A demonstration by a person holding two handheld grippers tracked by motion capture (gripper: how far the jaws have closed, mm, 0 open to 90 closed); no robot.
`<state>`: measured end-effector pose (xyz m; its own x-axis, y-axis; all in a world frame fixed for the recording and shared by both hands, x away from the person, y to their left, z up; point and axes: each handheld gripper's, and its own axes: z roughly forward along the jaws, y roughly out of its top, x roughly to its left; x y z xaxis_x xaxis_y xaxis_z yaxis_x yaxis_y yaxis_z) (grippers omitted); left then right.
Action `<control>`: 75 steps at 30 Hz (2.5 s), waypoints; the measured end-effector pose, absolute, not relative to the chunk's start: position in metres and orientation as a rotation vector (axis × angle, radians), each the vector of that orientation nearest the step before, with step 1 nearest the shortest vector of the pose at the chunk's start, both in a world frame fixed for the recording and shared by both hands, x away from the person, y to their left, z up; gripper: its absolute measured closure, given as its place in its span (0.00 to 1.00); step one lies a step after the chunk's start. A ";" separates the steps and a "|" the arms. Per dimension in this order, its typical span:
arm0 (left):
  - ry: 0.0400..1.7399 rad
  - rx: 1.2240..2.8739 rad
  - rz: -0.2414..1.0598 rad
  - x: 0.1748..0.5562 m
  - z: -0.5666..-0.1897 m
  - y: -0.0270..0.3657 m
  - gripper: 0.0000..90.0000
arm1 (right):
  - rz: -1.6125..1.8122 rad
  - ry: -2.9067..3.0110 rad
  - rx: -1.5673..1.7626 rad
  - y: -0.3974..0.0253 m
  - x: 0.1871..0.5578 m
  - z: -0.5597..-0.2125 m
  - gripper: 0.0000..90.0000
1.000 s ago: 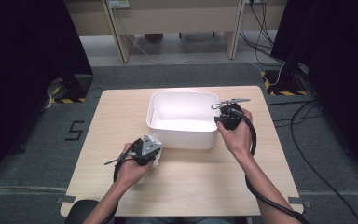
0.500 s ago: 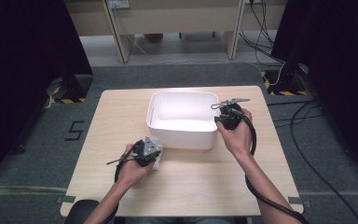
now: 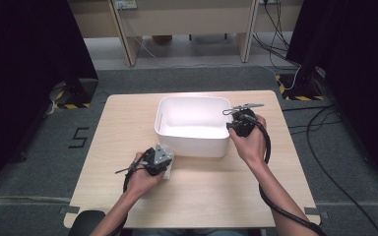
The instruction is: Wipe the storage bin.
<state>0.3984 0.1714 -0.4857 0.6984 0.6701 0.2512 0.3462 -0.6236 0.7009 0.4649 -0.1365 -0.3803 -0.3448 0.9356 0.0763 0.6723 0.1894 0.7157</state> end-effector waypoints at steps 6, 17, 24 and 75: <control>0.778 2.266 0.665 0.399 -0.485 0.168 0.85 | 0.955 2.092 1.512 -0.137 0.465 -0.380 0.85; 0.783 2.232 0.671 0.398 -0.480 0.170 0.85 | 0.958 2.093 1.510 -0.136 0.465 -0.380 0.85; 0.778 2.206 0.678 0.396 -0.470 0.170 0.86 | 0.961 2.092 1.510 -0.136 0.465 -0.381 0.84; 0.753 2.100 0.722 0.393 -0.424 0.156 0.86 | 0.962 2.094 1.517 -0.136 0.466 -0.381 0.84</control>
